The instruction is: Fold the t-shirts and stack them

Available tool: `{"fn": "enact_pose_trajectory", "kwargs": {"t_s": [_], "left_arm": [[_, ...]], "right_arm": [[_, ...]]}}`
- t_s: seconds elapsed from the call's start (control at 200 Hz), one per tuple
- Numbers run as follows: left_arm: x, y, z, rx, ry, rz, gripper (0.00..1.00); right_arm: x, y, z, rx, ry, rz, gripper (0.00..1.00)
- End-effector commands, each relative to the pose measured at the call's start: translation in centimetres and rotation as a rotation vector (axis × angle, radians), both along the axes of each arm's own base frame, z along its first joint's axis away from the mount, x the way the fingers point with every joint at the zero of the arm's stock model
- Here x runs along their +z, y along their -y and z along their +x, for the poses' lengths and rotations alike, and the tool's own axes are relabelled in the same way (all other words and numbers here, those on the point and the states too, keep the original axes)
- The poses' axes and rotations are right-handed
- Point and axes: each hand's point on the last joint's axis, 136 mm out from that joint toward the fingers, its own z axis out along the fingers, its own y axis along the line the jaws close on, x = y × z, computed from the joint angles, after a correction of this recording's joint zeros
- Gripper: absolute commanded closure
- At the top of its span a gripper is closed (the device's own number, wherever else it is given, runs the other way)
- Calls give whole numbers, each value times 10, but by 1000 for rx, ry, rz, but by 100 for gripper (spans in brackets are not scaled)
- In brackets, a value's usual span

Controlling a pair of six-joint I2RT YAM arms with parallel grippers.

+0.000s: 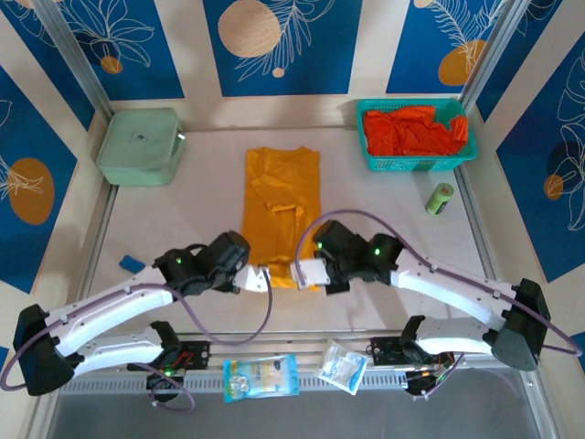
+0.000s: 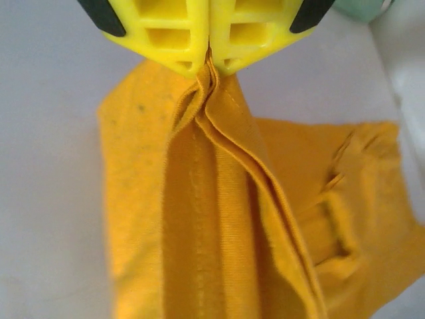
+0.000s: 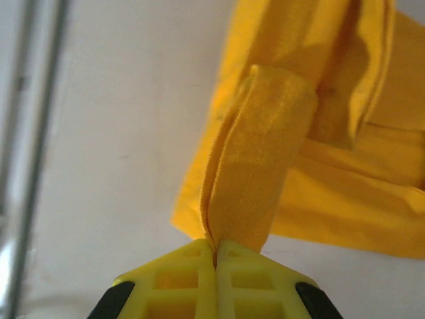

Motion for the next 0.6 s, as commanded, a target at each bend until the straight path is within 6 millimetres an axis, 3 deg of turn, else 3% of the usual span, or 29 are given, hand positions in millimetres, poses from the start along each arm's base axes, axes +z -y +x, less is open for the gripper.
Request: {"fn": "enact_pose_trajectory", "kwargs": {"t_s": [0.0,0.125,0.29,0.455,0.595], "left_arm": [[39,8,42,32,85,-89,100],[48,12,72,32,105,-109,100],[44,17,109,53,92,-149,100],[30,21,137,52,86,-151,100],[16,23,156,54,76,-166,100]], "right_arm": [[22,-9,34,17,56,48,100],[31,-5,79,-43,83,56,100],[39,-1,132,-119,115,84,100],[33,-4,162,-139,106,94,100],[15,-5,182,-176,72,78,100]]}}
